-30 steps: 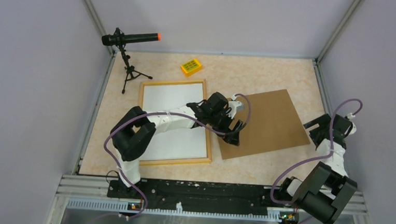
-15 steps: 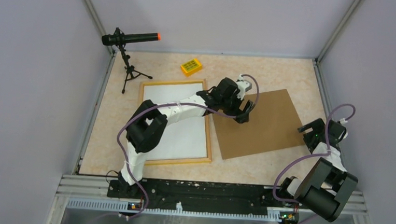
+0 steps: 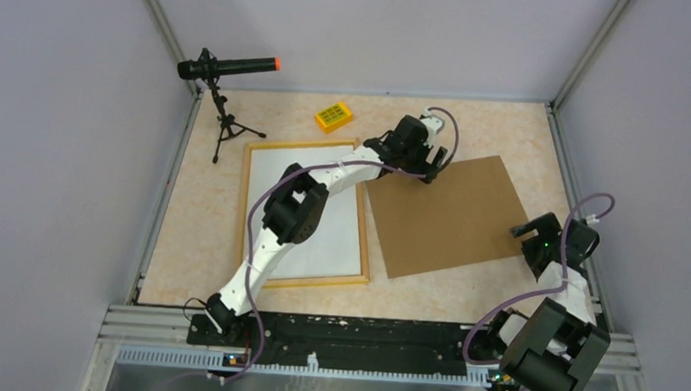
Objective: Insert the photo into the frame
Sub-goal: Pick up the photo frame item at the center of the board.
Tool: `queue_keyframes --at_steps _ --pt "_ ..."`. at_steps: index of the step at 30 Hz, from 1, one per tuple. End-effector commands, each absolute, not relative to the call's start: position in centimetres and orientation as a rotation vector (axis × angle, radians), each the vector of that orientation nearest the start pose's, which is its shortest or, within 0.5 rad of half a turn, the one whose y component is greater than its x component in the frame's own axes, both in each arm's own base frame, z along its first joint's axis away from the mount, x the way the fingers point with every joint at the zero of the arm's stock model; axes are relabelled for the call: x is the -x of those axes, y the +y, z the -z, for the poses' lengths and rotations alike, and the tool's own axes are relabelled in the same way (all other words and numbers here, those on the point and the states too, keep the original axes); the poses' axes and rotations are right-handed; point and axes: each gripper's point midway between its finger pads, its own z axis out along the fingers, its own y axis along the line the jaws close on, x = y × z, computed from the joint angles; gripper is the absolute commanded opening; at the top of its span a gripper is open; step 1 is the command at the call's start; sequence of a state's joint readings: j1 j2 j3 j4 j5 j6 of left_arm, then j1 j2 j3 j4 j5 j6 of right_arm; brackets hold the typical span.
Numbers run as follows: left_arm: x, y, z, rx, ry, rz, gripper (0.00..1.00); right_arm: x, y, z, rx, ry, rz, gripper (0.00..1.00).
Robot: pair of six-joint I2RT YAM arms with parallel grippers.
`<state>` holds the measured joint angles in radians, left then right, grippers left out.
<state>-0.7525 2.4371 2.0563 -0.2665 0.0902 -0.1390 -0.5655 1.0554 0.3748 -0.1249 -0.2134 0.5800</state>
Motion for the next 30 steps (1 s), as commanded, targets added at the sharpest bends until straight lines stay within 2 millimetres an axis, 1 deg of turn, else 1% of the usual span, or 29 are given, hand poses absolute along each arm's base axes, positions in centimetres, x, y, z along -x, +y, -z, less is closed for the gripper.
queue_keyframes --at_steps 1,3,7,11,13,14,15,17,21,25,27,30 --pt "-48.0 -45.4 -7.6 -0.688 2.141 0.590 0.98 -24.8 -6.7 -3.8 -1.208 2.047 -0.392 0.86" --pt "-47.5 -45.5 -6.5 -0.684 2.180 0.646 0.98 -24.8 -6.2 -3.9 -1.208 2.042 -0.424 0.86" --pt "-46.3 -45.7 -4.3 -0.674 2.250 0.706 0.98 -25.0 -5.3 -3.9 -1.213 2.025 -0.499 0.85" --pt "-45.5 -45.8 -2.9 -0.665 2.304 0.809 0.98 -25.0 -4.2 -3.6 -1.208 2.018 -0.573 0.84" --pt "-45.1 -45.3 -2.3 -0.637 2.354 0.832 0.98 -24.9 -3.7 -3.4 -1.201 2.029 -0.601 0.83" --pt "-44.9 -45.1 -1.9 -0.626 2.376 0.841 0.98 -24.9 -3.3 -3.3 -1.192 2.032 -0.626 0.82" --pt "-44.6 -44.8 -1.4 -0.614 2.399 0.851 0.98 -24.9 -2.5 -3.4 -1.175 2.033 -0.680 0.82" --pt "-43.9 -44.5 -1.1 -0.587 2.430 0.890 0.97 -25.3 -1.3 -3.7 -1.141 2.018 -0.773 0.80" --pt "-42.2 -44.6 -0.5 -0.518 2.490 0.990 0.96 -27.1 0.9 -5.1 -1.020 1.993 -0.882 0.80" --pt "-40.4 -45.0 -0.2 -0.430 2.552 1.099 0.94 -28.8 3.0 -7.4 -0.940 1.940 -0.996 0.80" --pt "-39.7 -44.9 0.0 -0.401 2.568 1.135 0.94 -29.3 3.3 -8.5 -0.931 1.907 -1.024 0.80" --pt "-39.1 -44.7 0.2 -0.387 2.568 1.160 0.94 -29.6 3.0 -9.7 -0.934 1.863 -1.017 0.80"
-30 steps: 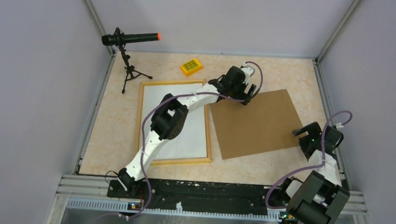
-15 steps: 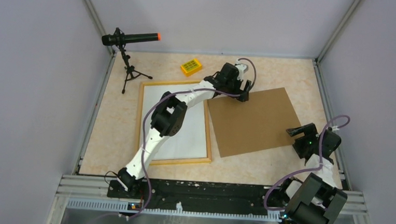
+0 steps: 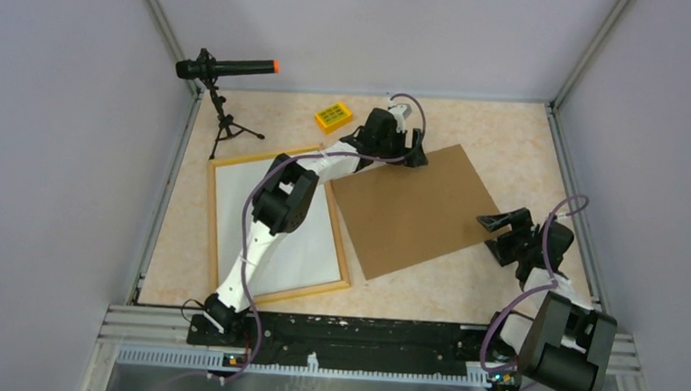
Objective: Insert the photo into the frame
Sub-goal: Pick up the photo frame item at the center of the board.
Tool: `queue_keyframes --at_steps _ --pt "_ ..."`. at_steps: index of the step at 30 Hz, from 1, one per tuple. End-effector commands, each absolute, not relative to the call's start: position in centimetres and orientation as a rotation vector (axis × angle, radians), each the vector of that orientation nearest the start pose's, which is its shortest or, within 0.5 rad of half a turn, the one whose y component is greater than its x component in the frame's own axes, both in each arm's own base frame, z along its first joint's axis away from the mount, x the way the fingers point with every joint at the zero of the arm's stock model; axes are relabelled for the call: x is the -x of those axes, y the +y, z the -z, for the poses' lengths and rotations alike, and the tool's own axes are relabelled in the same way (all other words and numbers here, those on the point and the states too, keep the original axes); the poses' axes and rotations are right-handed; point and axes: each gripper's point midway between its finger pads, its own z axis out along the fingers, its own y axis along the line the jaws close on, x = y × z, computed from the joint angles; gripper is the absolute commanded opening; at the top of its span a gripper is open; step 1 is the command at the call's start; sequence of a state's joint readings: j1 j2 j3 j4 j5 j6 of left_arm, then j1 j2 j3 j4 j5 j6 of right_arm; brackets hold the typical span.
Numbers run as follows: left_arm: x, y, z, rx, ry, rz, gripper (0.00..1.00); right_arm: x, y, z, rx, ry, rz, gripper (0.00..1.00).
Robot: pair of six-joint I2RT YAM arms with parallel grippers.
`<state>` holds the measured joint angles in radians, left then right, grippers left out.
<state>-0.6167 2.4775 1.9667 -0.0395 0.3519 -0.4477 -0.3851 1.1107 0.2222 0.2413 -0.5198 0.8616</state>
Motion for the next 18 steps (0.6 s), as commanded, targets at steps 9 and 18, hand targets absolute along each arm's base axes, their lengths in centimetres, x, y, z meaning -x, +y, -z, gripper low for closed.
queue_keyframes --at_steps 9,18 --pt "-37.7 -44.8 0.7 -0.397 2.600 1.229 0.93 -30.6 3.3 -15.7 -0.845 1.662 -1.110 0.79" --pt "-35.8 -46.6 -1.9 -0.330 2.579 1.457 0.93 -31.8 4.2 -21.0 -0.818 1.522 -1.136 0.79"
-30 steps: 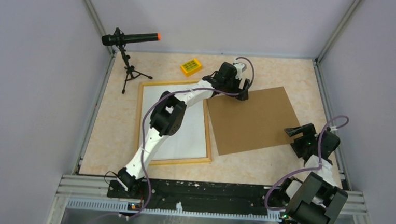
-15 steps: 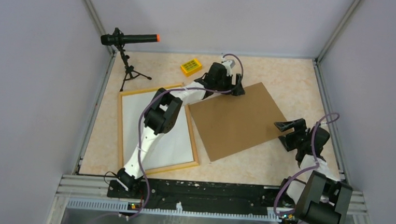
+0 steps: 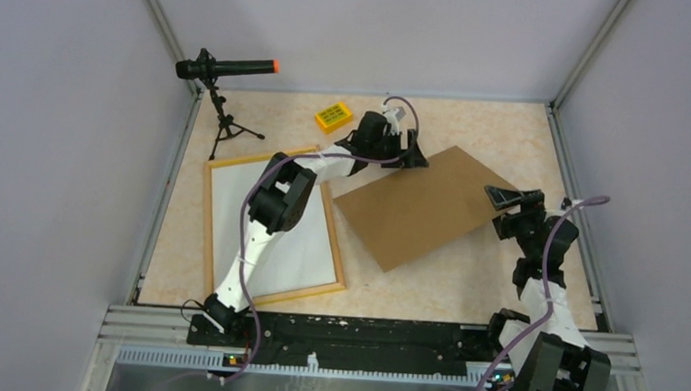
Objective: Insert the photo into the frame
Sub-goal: Pick up the photo frame item at the center of the board.
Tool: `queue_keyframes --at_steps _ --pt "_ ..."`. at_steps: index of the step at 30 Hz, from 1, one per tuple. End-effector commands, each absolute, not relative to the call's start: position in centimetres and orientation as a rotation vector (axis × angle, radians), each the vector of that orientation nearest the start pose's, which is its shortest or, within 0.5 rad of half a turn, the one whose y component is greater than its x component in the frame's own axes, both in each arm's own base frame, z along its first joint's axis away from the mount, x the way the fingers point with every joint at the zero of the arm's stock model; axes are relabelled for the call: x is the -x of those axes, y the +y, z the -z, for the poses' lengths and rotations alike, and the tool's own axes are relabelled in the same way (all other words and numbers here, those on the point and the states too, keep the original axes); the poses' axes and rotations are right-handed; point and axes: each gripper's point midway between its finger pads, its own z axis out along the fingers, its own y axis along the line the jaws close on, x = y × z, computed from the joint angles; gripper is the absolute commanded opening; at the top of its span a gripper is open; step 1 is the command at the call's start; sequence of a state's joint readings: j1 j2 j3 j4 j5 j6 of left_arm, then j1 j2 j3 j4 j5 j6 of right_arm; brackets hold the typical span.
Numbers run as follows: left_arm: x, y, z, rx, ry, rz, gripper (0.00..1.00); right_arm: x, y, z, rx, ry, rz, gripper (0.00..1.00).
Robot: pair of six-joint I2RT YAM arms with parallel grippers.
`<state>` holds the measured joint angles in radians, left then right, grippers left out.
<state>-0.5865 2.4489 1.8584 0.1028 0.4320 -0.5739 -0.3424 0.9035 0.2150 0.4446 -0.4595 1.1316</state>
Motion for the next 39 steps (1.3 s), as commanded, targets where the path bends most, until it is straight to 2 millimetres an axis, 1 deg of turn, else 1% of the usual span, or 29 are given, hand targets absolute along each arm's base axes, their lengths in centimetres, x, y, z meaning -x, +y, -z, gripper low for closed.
queue_keyframes --at_steps 1,3,5,7,9,10,11,12,13,14,16,19,22,26,28,29,30,32,34,36,39 --pt "-35.5 -46.9 -2.3 -0.328 2.572 1.483 0.93 -32.0 4.4 -21.5 -0.814 1.517 -1.138 0.79" --pt "-34.8 -47.2 -2.8 -0.317 2.578 1.509 0.93 -32.5 4.8 -22.9 -0.801 1.503 -1.141 0.79" --pt "-34.7 -47.5 -3.7 -0.320 2.553 1.527 0.93 -33.0 5.0 -23.8 -0.801 1.504 -1.127 0.79" --pt "-34.2 -47.4 -4.1 -0.318 2.553 1.523 0.93 -33.3 5.1 -23.8 -0.830 1.550 -1.086 0.79" --pt "-34.2 -47.2 -4.9 -0.318 2.537 1.516 0.93 -33.3 4.6 -22.2 -0.934 1.666 -0.973 0.76" --pt "-34.2 -47.2 -5.2 -0.317 2.531 1.513 0.93 -33.3 4.2 -21.9 -0.966 1.695 -0.915 0.75" --pt "-34.2 -47.1 -5.5 -0.318 2.523 1.513 0.93 -33.5 4.1 -21.6 -0.975 1.721 -0.866 0.73" --pt "-34.2 -47.2 -5.7 -0.318 2.520 1.511 0.93 -33.5 4.2 -21.1 -0.976 1.759 -0.836 0.68" --pt "-34.1 -47.2 -5.9 -0.319 2.514 1.515 0.93 -33.6 4.3 -20.6 -0.978 1.804 -0.813 0.66" --pt "-34.1 -47.3 -6.3 -0.325 2.506 1.520 0.93 -33.7 4.6 -20.3 -0.968 1.838 -0.804 0.65" --pt "-34.0 -47.4 -6.6 -0.337 2.498 1.520 0.93 -33.9 4.8 -20.0 -0.939 1.886 -0.780 0.59" --pt "-34.3 -47.1 -7.2 -0.375 2.484 1.470 0.93 -33.7 4.5 -20.4 -0.899 1.917 -0.700 0.47" --pt "-34.8 -46.7 -8.4 -0.433 2.470 1.393 0.94 -33.3 3.9 -21.3 -0.842 1.943 -0.605 0.39" --pt "-35.2 -46.3 -11.6 -0.525 2.406 1.332 0.96 -32.7 3.4 -21.9 -0.769 1.977 -0.535 0.24" --pt "-35.1 -46.0 -13.7 -0.576 2.367 1.312 0.97 -32.6 3.4 -22.2 -0.735 1.977 -0.522 0.18" --pt "-35.2 -45.7 -14.8 -0.596 2.349 1.290 0.97 -32.5 3.3 -22.4 -0.711 1.976 -0.514 0.13" --pt "-35.0 -45.2 -16.4 -0.619 2.325 1.265 0.97 -32.5 3.3 -22.7 -0.692 1.976 -0.508 0.07" --pt "-34.7 -43.7 -18.4 -0.653 2.297 1.189 0.98 -32.6 3.2 -23.5 -0.643 1.973 -0.489 0.00" --pt "-34.6 -41.3 -19.7 -0.651 2.284 1.065 0.98 -32.7 3.3 -24.5 -0.590 1.962 -0.482 0.00" --pt "-33.8 -38.2 -20.0 -0.638 2.299 0.965 0.98 -32.9 3.7 -25.5 -0.518 1.951 -0.491 0.00" --pt "-32.1 -33.2 -19.0 -0.563 2.346 0.830 0.98 -33.2 4.1 -26.7 -0.450 1.948 -0.500 0.00"
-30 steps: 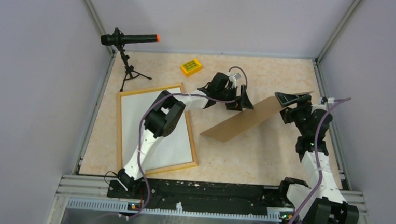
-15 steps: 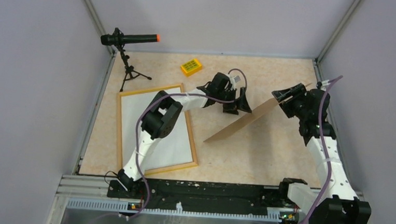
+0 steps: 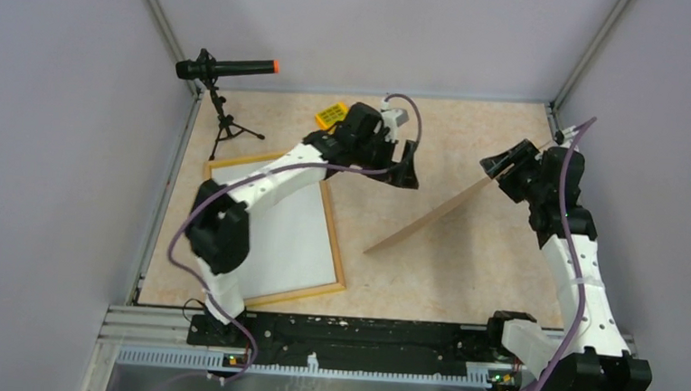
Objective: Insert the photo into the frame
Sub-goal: Pick up the photo frame item at the center of the board, then move the photo frame to the center of the board.
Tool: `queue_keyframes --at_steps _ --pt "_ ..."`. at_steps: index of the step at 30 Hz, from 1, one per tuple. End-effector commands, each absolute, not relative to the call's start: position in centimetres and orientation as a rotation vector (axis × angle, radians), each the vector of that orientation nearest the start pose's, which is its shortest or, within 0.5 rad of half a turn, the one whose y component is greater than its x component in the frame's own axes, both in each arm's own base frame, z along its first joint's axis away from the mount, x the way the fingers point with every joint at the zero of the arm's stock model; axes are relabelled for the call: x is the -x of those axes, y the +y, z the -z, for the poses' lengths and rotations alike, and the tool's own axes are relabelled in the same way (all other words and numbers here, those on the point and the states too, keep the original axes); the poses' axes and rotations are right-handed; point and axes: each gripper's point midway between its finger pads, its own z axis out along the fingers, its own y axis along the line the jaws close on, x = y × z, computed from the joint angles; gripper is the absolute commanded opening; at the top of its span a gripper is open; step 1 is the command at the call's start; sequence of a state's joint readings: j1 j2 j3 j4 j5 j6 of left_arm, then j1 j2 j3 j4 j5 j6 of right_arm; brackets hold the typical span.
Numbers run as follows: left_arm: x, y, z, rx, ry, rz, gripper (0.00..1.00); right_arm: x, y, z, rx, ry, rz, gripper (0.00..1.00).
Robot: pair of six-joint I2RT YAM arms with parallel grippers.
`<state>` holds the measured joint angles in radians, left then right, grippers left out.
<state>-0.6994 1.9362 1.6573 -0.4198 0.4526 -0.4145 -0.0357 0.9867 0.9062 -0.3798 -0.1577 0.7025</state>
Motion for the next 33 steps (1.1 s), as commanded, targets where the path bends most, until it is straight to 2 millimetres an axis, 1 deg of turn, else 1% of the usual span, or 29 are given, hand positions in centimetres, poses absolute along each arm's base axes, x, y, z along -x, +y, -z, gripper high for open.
queue_keyframes --at_steps 1,3,5,8,11,13,16,20,23,27,31,33 --pt "-31.4 -31.5 -18.3 -0.524 2.371 0.784 0.98 -33.3 4.2 -26.9 -0.441 1.951 -0.501 0.00" --pt "-30.1 -28.4 -16.9 -0.449 2.409 0.692 0.99 -33.3 4.4 -27.2 -0.429 1.956 -0.512 0.00" --pt "-28.3 -26.3 -15.4 -0.390 2.442 0.661 0.98 -33.3 4.5 -27.3 -0.426 1.949 -0.525 0.00" --pt "-26.7 -25.9 -13.5 -0.340 2.467 0.716 0.98 -33.4 4.8 -27.5 -0.431 1.933 -0.549 0.00" --pt "-26.5 -25.9 -11.9 -0.254 2.517 0.713 0.98 -33.6 4.9 -27.1 -0.442 1.937 -0.564 0.00" --pt "-26.9 -26.2 -10.8 -0.225 2.523 0.717 0.98 -33.5 5.2 -26.9 -0.438 1.941 -0.580 0.00" --pt "-27.8 -26.1 -9.5 -0.157 2.549 0.671 0.98 -33.2 5.2 -27.0 -0.437 1.933 -0.585 0.00" --pt "-28.9 -25.9 -8.5 -0.090 2.517 0.641 0.98 -32.8 5.0 -27.2 -0.428 1.929 -0.568 0.00" --pt "-29.4 -25.3 -7.5 -0.014 2.559 0.564 0.98 -32.6 5.1 -27.4 -0.424 1.924 -0.568 0.00" --pt "-30.7 -24.5 -6.7 0.051 2.533 0.482 0.98 -32.7 5.3 -27.6 -0.420 1.916 -0.583 0.00" --pt "-31.6 -24.4 -5.9 0.079 2.545 0.429 0.99 -32.7 5.5 -27.3 -0.422 1.919 -0.599 0.00" --pt "-31.7 -24.8 -5.5 0.074 2.549 0.447 0.98 -32.7 5.5 -27.2 -0.420 1.922 -0.601 0.00"
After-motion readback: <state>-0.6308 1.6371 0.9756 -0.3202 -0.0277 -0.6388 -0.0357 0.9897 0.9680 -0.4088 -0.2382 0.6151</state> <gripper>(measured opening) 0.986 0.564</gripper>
